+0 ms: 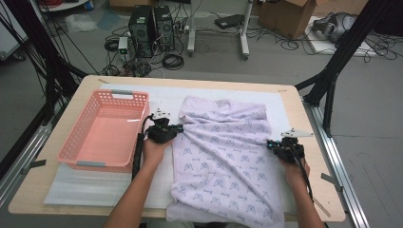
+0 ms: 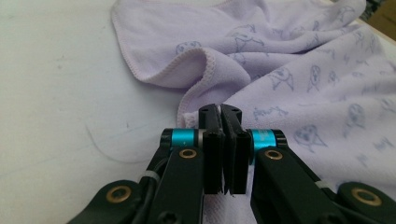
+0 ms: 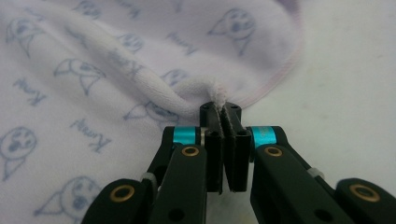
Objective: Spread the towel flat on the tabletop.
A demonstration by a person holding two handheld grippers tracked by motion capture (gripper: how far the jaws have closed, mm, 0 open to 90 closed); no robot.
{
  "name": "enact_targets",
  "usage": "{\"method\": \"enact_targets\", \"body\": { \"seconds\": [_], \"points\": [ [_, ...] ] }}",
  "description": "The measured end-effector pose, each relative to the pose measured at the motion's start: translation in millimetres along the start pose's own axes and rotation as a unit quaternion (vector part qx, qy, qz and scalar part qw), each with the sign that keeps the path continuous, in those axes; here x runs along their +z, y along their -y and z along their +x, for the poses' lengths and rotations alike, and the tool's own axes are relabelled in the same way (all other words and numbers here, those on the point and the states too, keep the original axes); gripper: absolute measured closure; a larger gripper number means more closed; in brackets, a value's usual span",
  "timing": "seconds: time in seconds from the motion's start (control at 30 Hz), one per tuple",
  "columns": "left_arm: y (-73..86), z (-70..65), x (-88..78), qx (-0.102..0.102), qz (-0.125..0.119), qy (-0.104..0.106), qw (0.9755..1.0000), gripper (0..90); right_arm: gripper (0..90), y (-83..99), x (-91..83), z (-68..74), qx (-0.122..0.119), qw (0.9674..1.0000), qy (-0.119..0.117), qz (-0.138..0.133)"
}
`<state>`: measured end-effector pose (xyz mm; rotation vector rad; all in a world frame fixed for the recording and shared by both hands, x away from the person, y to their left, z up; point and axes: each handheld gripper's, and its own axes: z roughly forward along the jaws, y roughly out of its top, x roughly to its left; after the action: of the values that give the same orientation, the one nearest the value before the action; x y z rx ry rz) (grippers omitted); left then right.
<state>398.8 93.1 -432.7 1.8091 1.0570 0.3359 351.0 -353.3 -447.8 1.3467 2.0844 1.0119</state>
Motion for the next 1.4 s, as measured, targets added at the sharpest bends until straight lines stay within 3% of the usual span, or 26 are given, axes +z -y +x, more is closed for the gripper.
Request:
{"method": "enact_targets", "body": {
  "seconds": [0.13,0.17,0.23,0.27,0.3,0.33,0.4,0.43,0.5,0.53,0.63,0.87,0.97,1.03,1.07,1.2,1.27,1.33,1.37,1.4],
  "points": [
    [-10.3,5.1,8.5,0.006,-0.012,0.007,0.9999,87.1,87.7,-11.0,3.5,-13.5,0.021,0.9991,0.030,-0.023],
    [-10.5,7.0,9.5,0.001,-0.024,0.008,0.9997,87.0,87.7,-14.9,4.8,-16.8,0.023,0.9988,0.033,-0.027],
    [-9.5,8.3,10.4,-0.034,-0.024,0.002,0.9991,85.2,87.4,-19.8,6.1,-18.4,0.024,0.9985,0.036,-0.033],
    [-9.0,8.1,10.3,-0.048,-0.014,-0.002,0.9987,77.7,86.7,-21.5,6.2,-18.2,0.027,0.9985,0.036,-0.030],
    [-8.3,6.8,10.0,-0.054,-0.005,-0.006,0.9985,61.7,85.0,-21.7,5.5,-17.3,0.027,0.9985,0.038,-0.029],
    [-7.2,4.3,8.4,-0.047,0.002,-0.005,0.9989,50.0,79.6,-21.4,4.0,-16.7,0.031,0.9986,0.034,-0.028],
    [-2.9,-2.8,2.7,-0.017,-0.001,-0.006,0.9998,46.8,74.5,-18.6,-1.4,-15.8,0.038,0.9985,0.022,-0.034],
    [-0.4,-5.9,-0.3,-0.017,-0.003,-0.001,0.9999,44.6,73.7,-16.5,-4.8,-14.8,0.036,0.9984,0.016,-0.040],
    [0.9,-9.8,-3.3,-0.028,0.022,0.035,0.9987,39.5,73.9,-12.4,-12.2,-13.2,0.034,0.9984,0.004,-0.045],
    [2.2,-13.7,-5.6,-0.024,0.024,0.047,0.9983,37.5,74.0,-9.7,-16.5,-12.5,0.032,0.9982,0.000,-0.050],
    [8.0,-25.9,-14.4,0.010,0.017,0.046,0.9988,38.7,72.0,-1.7,-29.9,-12.8,0.032,0.9981,-0.006,-0.053],
    [33.1,-36.5,-31.8,0.032,0.050,0.040,0.9975,37.5,65.6,27.0,-57.5,-3.7,0.026,0.9981,-0.029,-0.048],
    [40.4,-36.7,-34.1,0.032,0.059,0.038,0.9970,37.3,61.9,38.0,-58.5,2.1,0.009,0.9990,-0.040,-0.021],
    [45.8,-36.7,-33.2,0.029,0.066,0.049,0.9962,38.9,62.0,41.7,-57.2,6.1,-0.003,0.9974,-0.072,-0.009],
    [48.4,-37.4,-32.1,0.030,0.068,0.054,0.9958,39.4,62.0,41.8,-55.9,7.8,-0.016,0.9969,-0.077,-0.005],
    [50.8,-41.2,-31.6,0.045,0.065,0.050,0.9956,39.7,59.3,40.6,-51.5,10.5,-0.027,0.9975,-0.064,0.008],
    [51.2,-44.0,-31.8,0.061,0.069,0.037,0.9951,43.4,58.9,41.9,-49.4,11.4,-0.037,0.9974,-0.061,0.016],
    [52.3,-51.7,-30.6,0.093,0.074,0.015,0.9928,56.2,63.8,42.6,-49.8,10.6,-0.038,0.9972,-0.063,0.015],
    [52.5,-55.2,-30.2,0.108,0.074,-0.001,0.9914,61.1,75.4,42.3,-50.2,10.4,-0.038,0.9970,-0.066,0.016],
    [52.6,-55.8,-30.0,0.108,0.072,0.002,0.9915,66.6,85.1,41.9,-49.8,10.1,-0.039,0.9955,-0.085,0.017]
  ]
}}
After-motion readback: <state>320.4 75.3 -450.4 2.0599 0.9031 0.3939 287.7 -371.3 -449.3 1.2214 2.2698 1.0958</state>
